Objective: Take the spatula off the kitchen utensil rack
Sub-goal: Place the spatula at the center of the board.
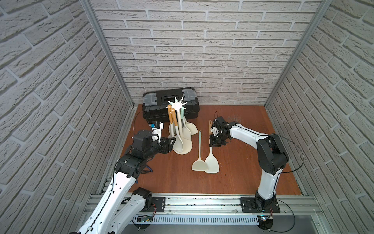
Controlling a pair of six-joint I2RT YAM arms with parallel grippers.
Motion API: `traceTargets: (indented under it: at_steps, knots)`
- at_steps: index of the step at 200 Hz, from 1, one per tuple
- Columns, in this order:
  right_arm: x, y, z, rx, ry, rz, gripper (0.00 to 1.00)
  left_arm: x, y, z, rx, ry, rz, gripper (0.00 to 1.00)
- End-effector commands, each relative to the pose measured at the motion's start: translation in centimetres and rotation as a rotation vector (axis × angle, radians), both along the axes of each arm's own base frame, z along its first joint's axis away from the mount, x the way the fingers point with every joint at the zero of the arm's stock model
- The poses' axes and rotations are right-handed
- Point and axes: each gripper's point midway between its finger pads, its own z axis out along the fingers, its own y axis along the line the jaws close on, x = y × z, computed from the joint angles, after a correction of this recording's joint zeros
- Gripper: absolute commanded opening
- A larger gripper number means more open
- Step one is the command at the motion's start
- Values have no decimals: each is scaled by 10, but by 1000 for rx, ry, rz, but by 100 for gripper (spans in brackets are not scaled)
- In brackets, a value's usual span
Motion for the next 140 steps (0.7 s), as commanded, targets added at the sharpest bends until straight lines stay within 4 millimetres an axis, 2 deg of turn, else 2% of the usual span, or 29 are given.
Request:
traceTargets:
  at_steps: [1,14,43,66,108,140]
  knots:
    - [10,1,0,14,-8,-13,3,5,1,1,-8,-22,9,65]
    - [10,0,-5,3,1,-15,6,6,2,1,-8,-19,9,65]
    - [9,-2,-12,-10,15,-11,24,8,3,-1,-8,-12,13,65]
    - [9,-4,-13,-23,15,-13,34,9,2,-3,-10,-6,13,65]
    - [9,-7,-5,-31,-7,-17,39,10,2,0,-17,-11,13,65]
    - [13,-7,23,-12,-73,-13,40,8,5,9,-3,-25,17,65]
